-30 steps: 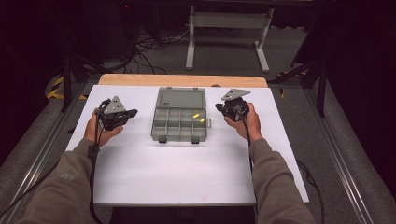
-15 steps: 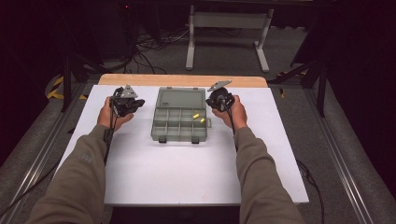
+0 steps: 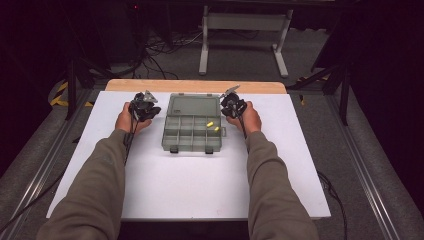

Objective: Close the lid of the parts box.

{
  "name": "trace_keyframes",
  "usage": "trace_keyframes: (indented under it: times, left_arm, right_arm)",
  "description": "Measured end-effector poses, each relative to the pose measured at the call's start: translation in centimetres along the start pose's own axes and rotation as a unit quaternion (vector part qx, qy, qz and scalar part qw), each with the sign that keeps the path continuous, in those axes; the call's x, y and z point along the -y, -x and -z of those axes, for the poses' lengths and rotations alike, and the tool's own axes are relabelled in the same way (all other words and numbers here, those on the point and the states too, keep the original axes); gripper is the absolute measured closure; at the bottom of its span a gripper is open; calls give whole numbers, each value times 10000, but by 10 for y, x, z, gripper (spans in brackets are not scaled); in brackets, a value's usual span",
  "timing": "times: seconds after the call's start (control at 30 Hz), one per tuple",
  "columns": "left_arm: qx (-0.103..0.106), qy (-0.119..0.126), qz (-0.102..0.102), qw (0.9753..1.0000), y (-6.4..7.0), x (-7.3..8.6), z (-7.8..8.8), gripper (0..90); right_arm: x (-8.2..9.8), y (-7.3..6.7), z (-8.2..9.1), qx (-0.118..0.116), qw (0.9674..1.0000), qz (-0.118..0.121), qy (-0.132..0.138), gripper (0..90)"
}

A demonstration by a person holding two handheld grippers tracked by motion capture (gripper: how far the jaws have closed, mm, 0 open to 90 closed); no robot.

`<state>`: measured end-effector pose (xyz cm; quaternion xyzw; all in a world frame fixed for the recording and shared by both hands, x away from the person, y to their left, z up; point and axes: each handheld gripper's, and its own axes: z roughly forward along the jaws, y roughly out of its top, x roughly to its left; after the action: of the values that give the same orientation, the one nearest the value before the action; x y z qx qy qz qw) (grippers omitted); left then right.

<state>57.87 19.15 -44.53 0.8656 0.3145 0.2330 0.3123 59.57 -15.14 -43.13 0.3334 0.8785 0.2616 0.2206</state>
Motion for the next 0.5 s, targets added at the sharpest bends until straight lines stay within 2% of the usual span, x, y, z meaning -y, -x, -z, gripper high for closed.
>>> trace_keyframes:
  times: [0.13,0.27,0.37,0.5]
  left_arm:
    - [-7,-108,79,9999,-2,3,-9,893]
    - [63,-201,12,9998,0,3,-16,893]
    - [98,-169,54,9998,-2,2,-17,893]
    - [189,-166,-11,9997,2,-2,-20,894]
  right_arm:
    - [-1,0,-8,50,9998,89,-154,900]
    - [0,2,-12,1,9998,88,-172,900]
    - [-1,4,-13,-6,9998,74,-166,900]
    - [-3,2,-14,21,9995,237,-207,900]
